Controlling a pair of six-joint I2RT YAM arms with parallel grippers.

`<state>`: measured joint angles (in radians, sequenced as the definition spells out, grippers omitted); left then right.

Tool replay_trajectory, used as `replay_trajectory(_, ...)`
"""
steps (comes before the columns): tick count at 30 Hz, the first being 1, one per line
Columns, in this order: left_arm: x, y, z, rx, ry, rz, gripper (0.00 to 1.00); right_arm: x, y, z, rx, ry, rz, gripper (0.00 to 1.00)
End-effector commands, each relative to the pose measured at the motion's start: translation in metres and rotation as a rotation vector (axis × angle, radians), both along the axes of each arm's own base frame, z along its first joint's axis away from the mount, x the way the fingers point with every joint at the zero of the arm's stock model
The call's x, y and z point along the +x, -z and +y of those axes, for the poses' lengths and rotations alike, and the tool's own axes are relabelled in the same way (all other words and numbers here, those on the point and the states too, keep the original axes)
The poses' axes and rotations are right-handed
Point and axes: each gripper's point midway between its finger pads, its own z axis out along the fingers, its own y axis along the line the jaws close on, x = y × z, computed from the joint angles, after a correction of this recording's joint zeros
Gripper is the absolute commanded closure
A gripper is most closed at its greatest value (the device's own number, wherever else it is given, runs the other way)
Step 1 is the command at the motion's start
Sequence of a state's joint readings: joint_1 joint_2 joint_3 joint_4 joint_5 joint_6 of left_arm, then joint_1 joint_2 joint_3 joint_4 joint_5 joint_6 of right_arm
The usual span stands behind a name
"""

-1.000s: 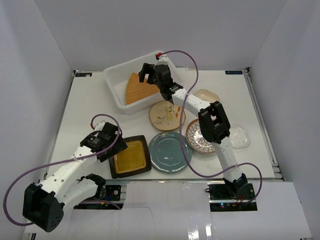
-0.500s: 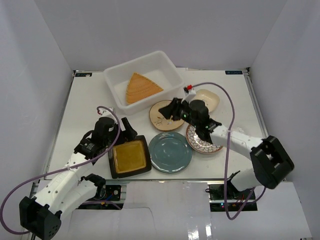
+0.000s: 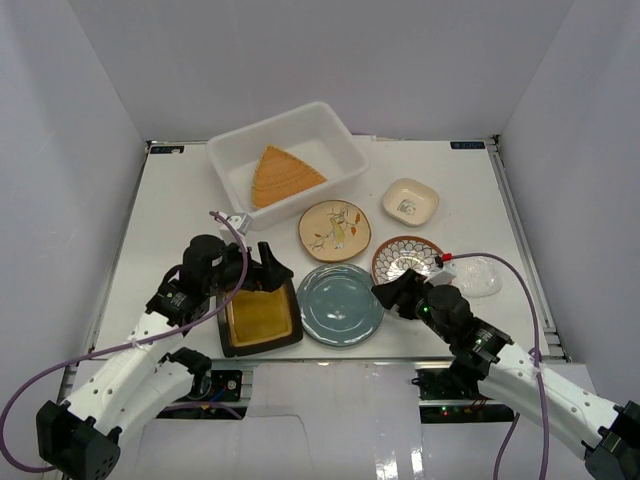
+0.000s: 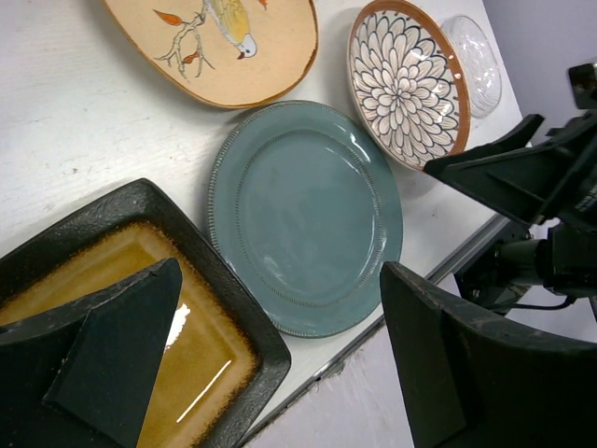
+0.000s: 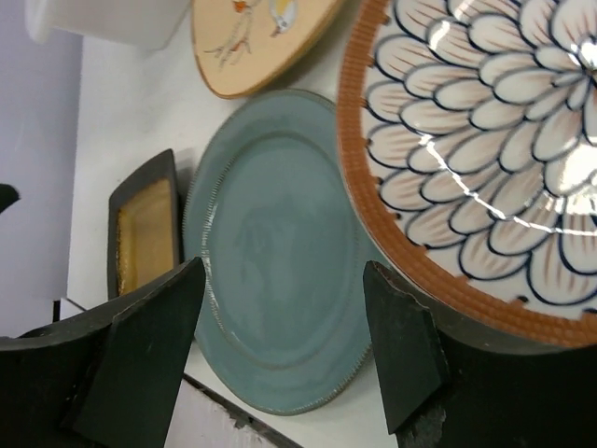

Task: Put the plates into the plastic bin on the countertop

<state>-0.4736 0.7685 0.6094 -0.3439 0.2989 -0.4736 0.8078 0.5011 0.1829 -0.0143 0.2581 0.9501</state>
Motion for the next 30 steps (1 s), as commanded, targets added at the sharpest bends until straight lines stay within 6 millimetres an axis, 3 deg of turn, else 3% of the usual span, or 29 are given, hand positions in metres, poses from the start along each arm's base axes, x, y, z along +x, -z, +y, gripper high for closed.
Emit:
replay_trajectory(1, -0.008, -0.009, -0.010, -0.031, 0.081, -0.037, 0.02, -0.010, 0.040, -0.016, -0.028, 0.078, 0.127, 0.25)
replay_trajectory(4, -0.013, -0.010, -0.014, -0.027, 0.105, -0.047, 0.02, -0.018, 0.055, -0.003, 0.014, 0.030, 0.191, 0.30)
replay_trajectory(5, -0.013, -0.011, -0.014, -0.025, 0.108, -0.053, 0.02, -0.023, 0.073, -0.004, -0.013, 0.026, 0.242, 0.31)
replay_trajectory(10, -0.017, -0.013, -0.015, -0.025, 0.114, -0.062, 0.02, -0.030, 0.091, 0.002, 0.013, 0.019, 0.319, 0.37)
replay_trajectory(12, -0.016, -0.013, -0.015, -0.026, 0.111, -0.060, 0.02, -0.027, 0.088, 0.008, 0.052, 0.018, 0.307, 0.40)
replay_trajectory(13, -0.016, -0.014, -0.016, -0.025, 0.113, -0.064, 0.02, -0.034, 0.105, 0.000, 0.033, 0.035, 0.348, 0.44)
replay_trajectory(18, -0.013, -0.015, -0.014, -0.018, 0.098, -0.070, 0.02, -0.035, 0.113, -0.002, 0.040, 0.054, 0.369, 0.71)
replay_trajectory(19, -0.013, -0.016, -0.013, -0.017, 0.094, -0.074, 0.02, -0.035, 0.114, -0.003, 0.036, 0.058, 0.368, 0.85)
replay_trajectory(21, -0.009, -0.015, -0.009, -0.007, 0.060, -0.075, 0.02, -0.035, 0.116, -0.008, 0.017, 0.078, 0.368, 0.92)
replay_trajectory(24, -0.006, -0.015, -0.005, 0.003, 0.029, -0.076, 0.02, -0.030, 0.104, -0.011, 0.000, 0.077, 0.308, 0.92)
replay_trajectory(26, -0.005, -0.014, -0.004, 0.002, 0.017, -0.071, 0.02, -0.015, 0.060, 0.001, 0.053, 0.048, 0.199, 0.92)
replay_trajectory(27, -0.004, -0.014, -0.004, 0.002, 0.012, -0.069, 0.02, -0.014, 0.049, 0.002, 0.055, 0.038, 0.175, 0.92)
replay_trajectory(28, -0.002, -0.013, -0.002, 0.005, -0.003, -0.063, 0.02, -0.010, 0.021, 0.006, 0.088, 0.024, 0.124, 0.92)
replay_trajectory(30, 0.000, -0.012, -0.001, 0.005, -0.024, -0.056, 0.02, -0.010, -0.006, 0.007, 0.089, -0.009, 0.059, 0.92)
